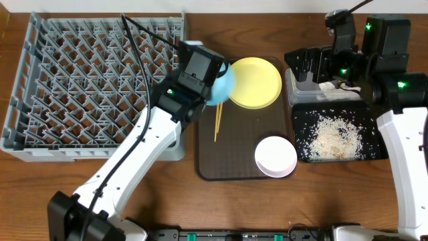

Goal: Sort waste into correct bins and load items into the dishwasher

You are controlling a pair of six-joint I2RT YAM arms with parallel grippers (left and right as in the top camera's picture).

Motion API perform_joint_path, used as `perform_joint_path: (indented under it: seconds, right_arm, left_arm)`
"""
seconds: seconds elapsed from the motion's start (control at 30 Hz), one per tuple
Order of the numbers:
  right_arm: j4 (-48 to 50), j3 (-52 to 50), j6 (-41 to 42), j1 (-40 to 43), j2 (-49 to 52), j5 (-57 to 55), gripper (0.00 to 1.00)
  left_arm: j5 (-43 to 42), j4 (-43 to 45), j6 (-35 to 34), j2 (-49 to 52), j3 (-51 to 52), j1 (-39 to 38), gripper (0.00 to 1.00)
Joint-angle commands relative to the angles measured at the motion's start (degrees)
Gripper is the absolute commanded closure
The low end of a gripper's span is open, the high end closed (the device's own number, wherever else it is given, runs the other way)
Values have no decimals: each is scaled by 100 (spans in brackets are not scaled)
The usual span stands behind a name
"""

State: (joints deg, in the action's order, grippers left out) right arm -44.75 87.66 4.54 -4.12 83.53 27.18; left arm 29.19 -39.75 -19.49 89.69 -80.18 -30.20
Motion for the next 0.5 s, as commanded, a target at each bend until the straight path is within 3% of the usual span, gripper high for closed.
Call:
perform_joint_path:
  seconds: [0.0,0.3,0.47]
  right_arm:
    - [9,59,55,31,7,2,1]
    - [11,59,55,31,7,2,1]
    - [9,59,55,31,7,2,1]
  left_arm:
    - [3034,-24,339,138,70,168,93]
    - [4999,-17,205,667,409,706,93]
    - [5101,188,116,1080,411,699,93]
